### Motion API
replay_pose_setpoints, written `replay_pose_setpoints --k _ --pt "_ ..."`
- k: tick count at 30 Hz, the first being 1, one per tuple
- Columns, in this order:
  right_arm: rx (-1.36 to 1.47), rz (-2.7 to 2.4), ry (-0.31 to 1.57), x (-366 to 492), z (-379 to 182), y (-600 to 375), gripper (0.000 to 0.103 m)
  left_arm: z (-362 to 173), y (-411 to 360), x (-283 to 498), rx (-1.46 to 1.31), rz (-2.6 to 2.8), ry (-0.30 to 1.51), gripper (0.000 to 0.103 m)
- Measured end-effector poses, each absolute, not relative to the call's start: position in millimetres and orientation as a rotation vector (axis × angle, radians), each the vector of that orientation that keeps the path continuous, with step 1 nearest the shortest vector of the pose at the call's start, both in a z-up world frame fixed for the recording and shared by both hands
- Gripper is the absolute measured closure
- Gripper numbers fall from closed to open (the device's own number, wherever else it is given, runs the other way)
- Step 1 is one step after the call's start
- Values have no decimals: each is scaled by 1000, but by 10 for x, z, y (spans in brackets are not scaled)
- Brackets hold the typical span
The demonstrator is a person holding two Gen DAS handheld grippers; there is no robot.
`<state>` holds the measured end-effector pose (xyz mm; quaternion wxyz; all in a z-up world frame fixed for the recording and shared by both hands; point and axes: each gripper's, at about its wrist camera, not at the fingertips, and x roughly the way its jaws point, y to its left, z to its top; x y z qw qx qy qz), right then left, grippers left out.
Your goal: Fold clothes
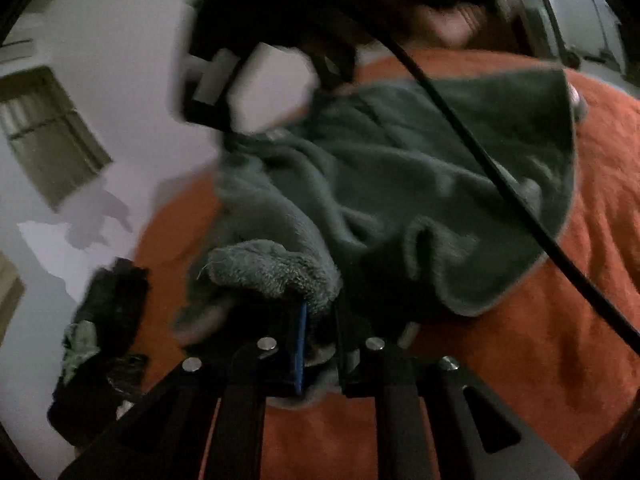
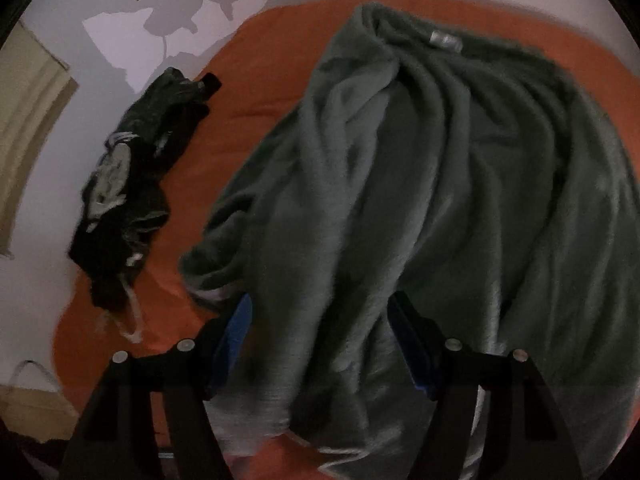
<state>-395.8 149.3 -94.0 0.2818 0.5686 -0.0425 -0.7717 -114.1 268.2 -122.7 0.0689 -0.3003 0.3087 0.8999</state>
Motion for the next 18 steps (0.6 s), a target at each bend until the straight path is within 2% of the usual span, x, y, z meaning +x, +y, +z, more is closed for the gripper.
replay_pose_setpoints --k 7,9,17,18 --pt "1590 -1917 -58 -3777 -1154 1064 27 -1546 2828 -1115 -1015 2689 1089 88" --pt "1614 -1884 -7 -3726 -1228 949 27 -1548 2838 -1088 -1029 2698 1081 88" --pt "1578 -1786 435 -3451 -1505 554 27 -1549 2785 -953 -1030 2709 1126 88" --pt "1573 -1778 499 -3417 -1550 514 38 -1539 2771 -940 -1035 2709 1122 88"
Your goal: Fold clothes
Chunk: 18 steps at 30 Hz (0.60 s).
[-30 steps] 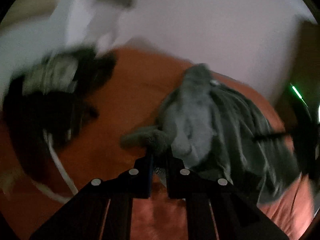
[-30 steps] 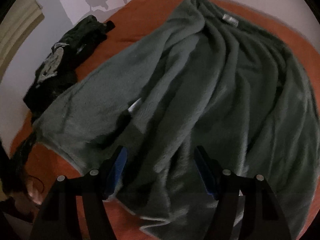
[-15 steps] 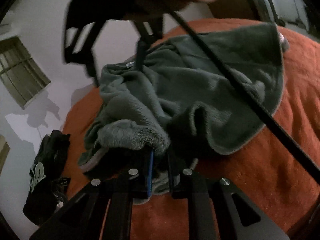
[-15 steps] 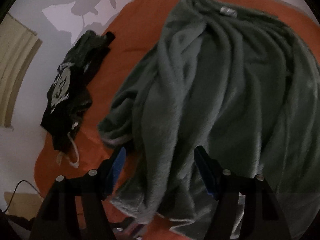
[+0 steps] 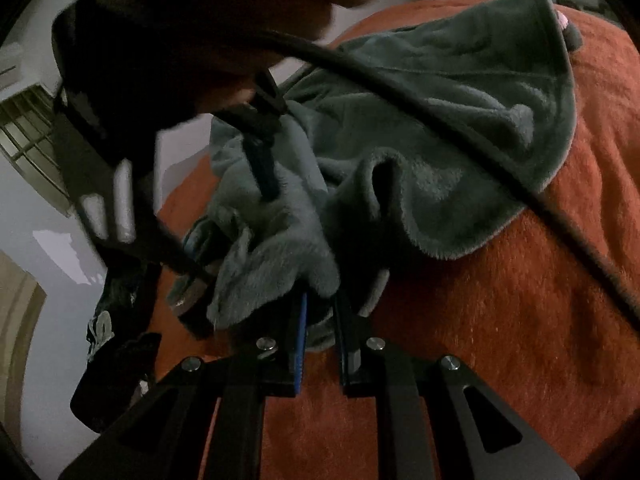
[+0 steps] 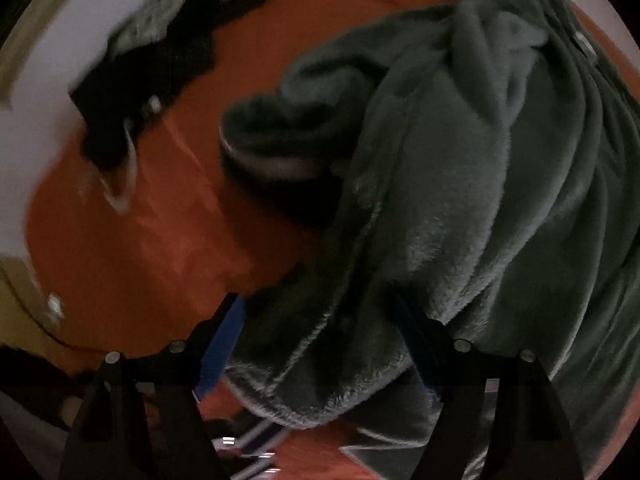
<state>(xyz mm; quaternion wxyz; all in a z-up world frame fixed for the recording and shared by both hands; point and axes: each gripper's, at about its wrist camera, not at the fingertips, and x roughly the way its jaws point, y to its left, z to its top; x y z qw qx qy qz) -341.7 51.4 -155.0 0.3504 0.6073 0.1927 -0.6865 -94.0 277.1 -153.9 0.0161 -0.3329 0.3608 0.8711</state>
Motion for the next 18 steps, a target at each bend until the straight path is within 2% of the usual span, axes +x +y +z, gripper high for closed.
replay_pose_setpoints --k 1,3,12,18 --pt "1568 -1782 549 -3400 -1595 498 71 -1539 2759 -929 -1041 2709 1119 88" --pt "1563 -1821 593 -3421 -1666 543 101 -1540 2732 -917 -1051 2711 1113 88" --pt "1426 -2192 24 -3912 -1025 1776 103 -1555 2541 -1109 -1106 2816 995 88" --pt "1651 -2292 -226 -4133 -1306 2729 103 -1568 2369 -1113 -1162 2846 952 88"
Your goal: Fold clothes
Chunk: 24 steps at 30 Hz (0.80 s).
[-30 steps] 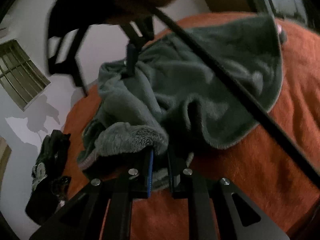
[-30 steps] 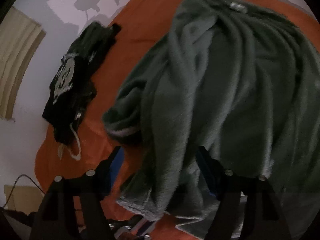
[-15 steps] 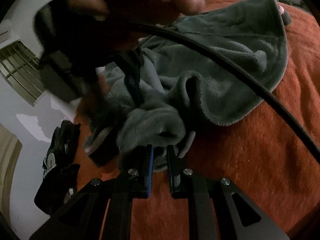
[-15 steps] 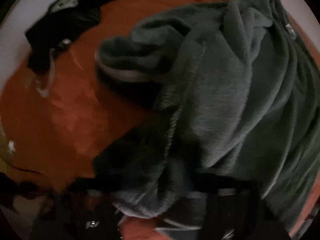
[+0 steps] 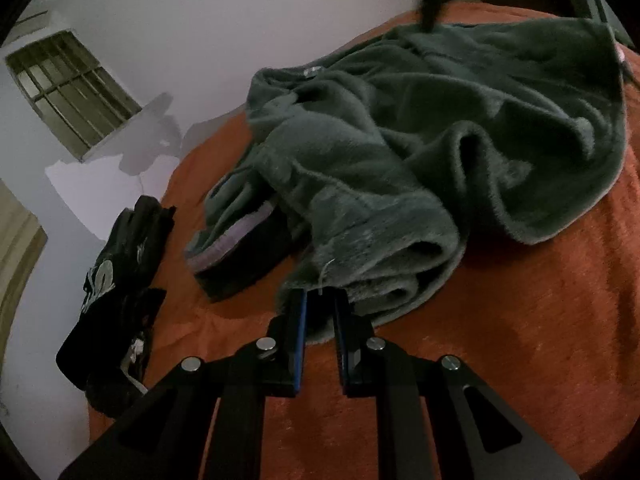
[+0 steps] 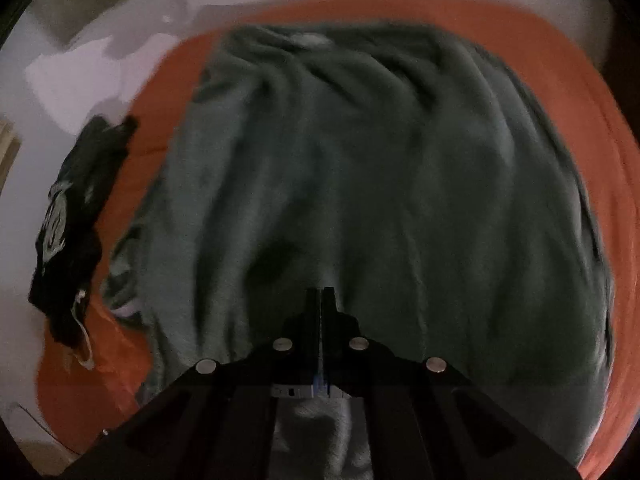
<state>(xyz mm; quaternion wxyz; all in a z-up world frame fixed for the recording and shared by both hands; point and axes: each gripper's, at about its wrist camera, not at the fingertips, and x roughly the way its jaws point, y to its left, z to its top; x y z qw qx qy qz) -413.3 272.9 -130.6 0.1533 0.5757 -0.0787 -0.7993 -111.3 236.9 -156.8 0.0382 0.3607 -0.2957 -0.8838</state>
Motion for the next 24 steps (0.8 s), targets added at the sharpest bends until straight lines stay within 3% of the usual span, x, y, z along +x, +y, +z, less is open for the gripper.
replay_pose_setpoints --k 5,8,10,12,17,24 --pt "1697 -2137 -199 -3971 -1429 2511 102 -1637 2367 -1143 1133 -2698 -899 88" --pt "1648 -2063 -126 -3873 -1401 2221 88 -1653 2379 -1150 1142 -2690 -906 88" --pt "1572 -2061 -21 -3746 -1339 1999 49 -1664 2380 -1140 1146 -2687 -907 88" --pt "1480 -2022 105 -3563 -1307 1761 38 -1670 2365 -1132 1149 -2684 -899 88" --pt "1324 -1940 341 -3193 -1322 1358 38 -1612 2250 -1058 1140 -2718 -809 88" --pt "1288 -1891 311 -2998 -1323 1250 38 -1536 2038 -1009 1240 -2769 -587 88"
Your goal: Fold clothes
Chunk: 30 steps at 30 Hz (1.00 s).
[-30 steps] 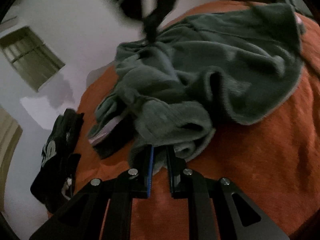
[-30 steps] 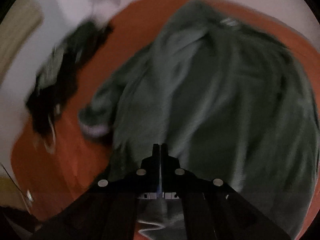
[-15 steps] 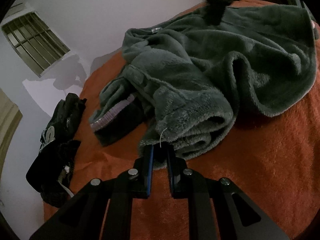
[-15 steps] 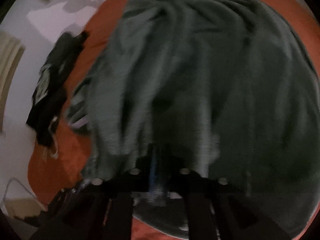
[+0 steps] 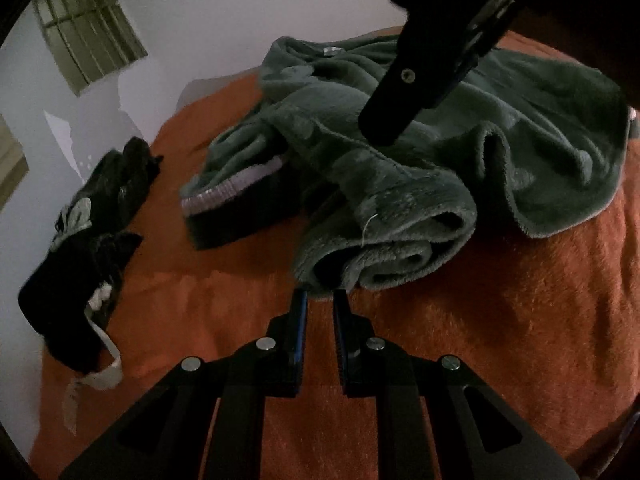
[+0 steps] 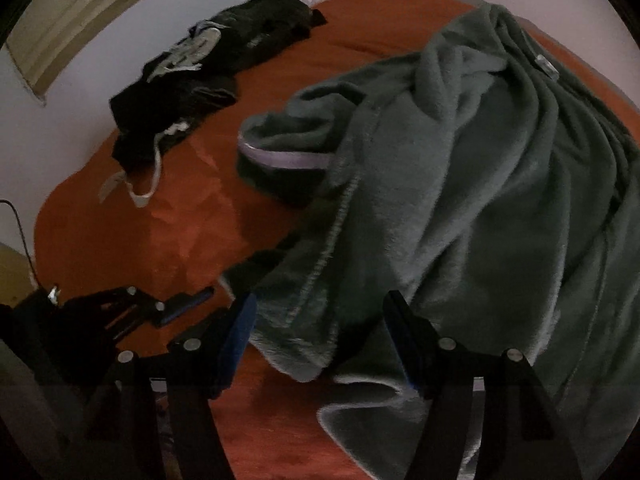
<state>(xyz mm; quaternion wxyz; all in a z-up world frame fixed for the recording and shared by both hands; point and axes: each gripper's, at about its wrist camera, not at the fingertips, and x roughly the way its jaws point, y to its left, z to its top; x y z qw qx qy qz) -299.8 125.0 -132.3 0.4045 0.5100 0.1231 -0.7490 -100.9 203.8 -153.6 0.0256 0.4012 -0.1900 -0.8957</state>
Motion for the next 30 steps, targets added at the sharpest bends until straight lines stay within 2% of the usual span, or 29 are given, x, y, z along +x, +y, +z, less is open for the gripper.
replay_pose_setpoints --k 7,14,17,20,26,27,28,30 --pt "1268 -1853 304 -2915 -1357 1032 38 -1624 2047 -975 1259 -2752 -607 88" --pt "1155 -1981 467 -2903 -1246 1039 38 -1556 1967 -927 1196 -2751 -601 88" --pt "1123 -1995 424 -2885 -1175 1086 38 -1564 1971 -869 1111 -2728 -701 88" --pt "1074 -1927 415 -2743 -1147 1021 38 -1587 1950 -858 1116 -2733 -701 88" --pt "1107 -1880 703 -2597 -1583 731 39 -1671 1902 -913 1219 -2719 -639 88" --pt "1127 -1890 747 -2618 -1680 706 55 -1674 1887 -917 1223 -2716 -633 88" --pt "1145 -1901 756 -2663 -1740 710 92 -1674 1873 -922 1228 -2714 -627 88" --pt "1153 -1947 676 -2791 -1665 785 94 -1671 1845 -937 1237 -2713 -616 88"
